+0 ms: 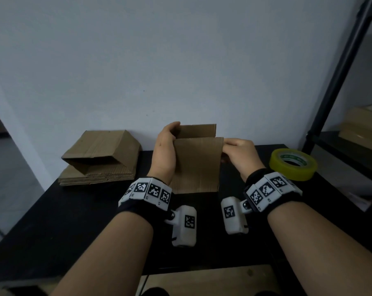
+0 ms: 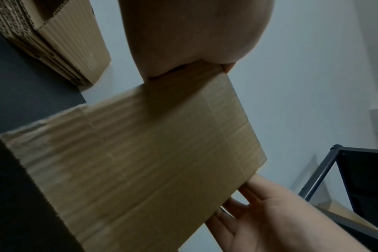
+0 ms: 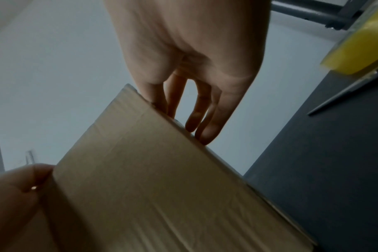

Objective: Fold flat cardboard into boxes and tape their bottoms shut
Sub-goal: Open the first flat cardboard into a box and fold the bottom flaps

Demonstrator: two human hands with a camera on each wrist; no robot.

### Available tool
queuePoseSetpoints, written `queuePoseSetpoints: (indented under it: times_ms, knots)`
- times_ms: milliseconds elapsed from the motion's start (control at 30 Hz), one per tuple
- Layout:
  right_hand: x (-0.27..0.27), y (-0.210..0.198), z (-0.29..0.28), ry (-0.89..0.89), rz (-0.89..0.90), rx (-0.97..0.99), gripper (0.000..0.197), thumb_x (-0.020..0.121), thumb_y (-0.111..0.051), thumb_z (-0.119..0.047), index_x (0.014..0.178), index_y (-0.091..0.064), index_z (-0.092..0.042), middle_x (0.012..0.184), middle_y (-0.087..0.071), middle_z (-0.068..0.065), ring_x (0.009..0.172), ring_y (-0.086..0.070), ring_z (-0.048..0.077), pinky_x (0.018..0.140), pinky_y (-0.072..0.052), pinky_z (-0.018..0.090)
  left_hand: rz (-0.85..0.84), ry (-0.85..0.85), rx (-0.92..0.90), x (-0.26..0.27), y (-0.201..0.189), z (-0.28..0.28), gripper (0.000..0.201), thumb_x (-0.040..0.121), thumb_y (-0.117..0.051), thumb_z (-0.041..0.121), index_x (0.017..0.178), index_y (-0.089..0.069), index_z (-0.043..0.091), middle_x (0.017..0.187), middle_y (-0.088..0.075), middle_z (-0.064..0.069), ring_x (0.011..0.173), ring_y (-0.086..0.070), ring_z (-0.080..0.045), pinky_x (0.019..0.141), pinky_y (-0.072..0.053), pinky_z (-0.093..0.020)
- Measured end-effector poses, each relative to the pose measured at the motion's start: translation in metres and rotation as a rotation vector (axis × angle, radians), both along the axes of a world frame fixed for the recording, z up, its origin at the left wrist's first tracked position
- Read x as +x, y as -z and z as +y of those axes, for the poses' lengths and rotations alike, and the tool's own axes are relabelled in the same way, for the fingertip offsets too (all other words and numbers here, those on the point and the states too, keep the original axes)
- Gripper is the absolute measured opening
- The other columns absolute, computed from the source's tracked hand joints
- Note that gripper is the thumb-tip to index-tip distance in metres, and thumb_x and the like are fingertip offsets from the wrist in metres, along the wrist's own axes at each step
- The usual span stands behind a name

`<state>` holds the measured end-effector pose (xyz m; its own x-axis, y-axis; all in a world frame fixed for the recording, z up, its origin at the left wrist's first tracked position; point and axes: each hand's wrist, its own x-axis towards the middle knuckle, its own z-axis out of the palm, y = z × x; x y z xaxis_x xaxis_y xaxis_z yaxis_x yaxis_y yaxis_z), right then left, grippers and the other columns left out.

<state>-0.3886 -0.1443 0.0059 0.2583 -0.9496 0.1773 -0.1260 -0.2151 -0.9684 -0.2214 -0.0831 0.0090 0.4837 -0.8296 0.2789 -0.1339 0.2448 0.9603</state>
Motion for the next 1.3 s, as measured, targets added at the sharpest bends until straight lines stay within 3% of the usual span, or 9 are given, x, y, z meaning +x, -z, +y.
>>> queuePoseSetpoints:
  times_ms: [133,267,433,567,667,900,1100,1233,1300]
  knots:
    - [0.000,-0.001,0.002,-0.002,0.014,0.000,0.019,0.095,-0.056,-0.010,0.090,-0.074,-0.013,0.087,-0.072,0.007,0.079,-0.067,0.016,0.064,-0.054,0.021,0.018,0.005,-0.036,0.001,0.001,0.009,0.046,0.100,-0.034,0.023,0.145,-0.037,0.032,0.148,-0.039,0.005,0.134,-0.036,-0.008,0.113,-0.029,-0.031]
    - [0.000,-0.003,0.003,0.002,0.036,0.016,0.019,0.095,-0.055,-0.009,0.093,-0.074,-0.014,0.089,-0.072,0.007,0.083,-0.067,0.020,0.069,-0.055,0.025,0.027,-0.074,-0.081,0.003,0.012,0.023,0.045,0.095,-0.053,0.039,0.139,-0.045,0.031,0.127,-0.050,0.011,0.112,-0.048,0.004,0.088,-0.037,-0.015]
    - [0.001,-0.004,0.008,0.007,0.010,0.032,0.021,0.096,-0.055,-0.009,0.089,-0.072,-0.020,0.088,-0.070,0.004,0.082,-0.066,0.017,0.070,-0.056,0.026,-0.113,-0.070,-0.057,0.007,0.030,0.028,0.053,0.087,-0.058,0.050,0.137,-0.046,0.042,0.131,-0.053,0.011,0.123,-0.047,-0.005,0.104,-0.039,-0.030]
    - [0.000,-0.005,0.006,0.008,0.024,0.056,0.023,0.095,-0.055,-0.008,0.086,-0.071,-0.023,0.093,-0.070,0.003,0.092,-0.067,0.022,0.083,-0.058,0.039,-0.147,-0.022,-0.020,0.009,0.031,0.027,0.061,0.081,-0.057,0.058,0.136,-0.050,0.033,0.134,-0.049,0.021,0.125,-0.045,-0.003,0.109,-0.037,-0.038]
    - [0.000,-0.006,0.006,0.004,0.044,0.062,0.023,0.095,-0.056,-0.009,0.086,-0.072,-0.024,0.096,-0.071,0.004,0.095,-0.067,0.023,0.087,-0.057,0.044,-0.142,0.014,0.001,0.011,0.028,0.026,0.053,0.084,-0.057,0.055,0.133,-0.054,0.033,0.134,-0.048,0.024,0.125,-0.045,-0.002,0.107,-0.037,-0.033]
    - [0.001,-0.010,0.011,0.000,0.055,0.047,0.026,0.096,-0.054,-0.008,0.084,-0.069,-0.026,0.092,-0.070,0.002,0.092,-0.066,0.022,0.086,-0.057,0.042,-0.328,0.056,0.079,0.020,0.015,0.030,0.030,0.096,-0.051,0.039,0.104,-0.068,0.016,0.103,-0.059,0.015,0.093,-0.053,0.006,0.069,-0.037,-0.003]
    - [0.001,-0.009,0.014,-0.003,0.037,0.036,0.021,0.097,-0.055,-0.014,0.091,-0.069,-0.029,0.094,-0.071,-0.001,0.094,-0.067,0.020,0.088,-0.057,0.041,-0.422,0.054,0.153,0.023,0.010,0.028,0.030,0.097,-0.048,0.040,0.098,-0.066,0.016,0.091,-0.055,0.016,0.082,-0.053,0.003,0.065,-0.036,-0.008]
    - [0.002,-0.008,0.019,0.016,-0.048,0.148,0.021,0.099,-0.051,-0.031,0.089,-0.067,-0.022,0.090,-0.069,0.003,0.087,-0.067,0.018,0.084,-0.057,0.039,-0.377,0.016,0.136,0.021,0.012,0.028,0.037,0.096,-0.054,0.036,0.063,-0.052,0.020,0.062,-0.048,0.013,0.058,-0.045,0.001,0.050,-0.033,-0.007]
    - [0.001,-0.011,0.022,0.008,-0.100,0.199,0.027,0.099,-0.049,-0.040,0.088,-0.063,-0.020,0.087,-0.067,0.004,0.082,-0.065,0.015,0.078,-0.056,0.032,-0.329,0.009,0.123,0.020,0.012,0.029,0.034,0.095,-0.056,0.034,0.063,-0.058,0.022,0.052,-0.043,0.014,0.052,-0.042,0.000,0.046,-0.033,-0.005]
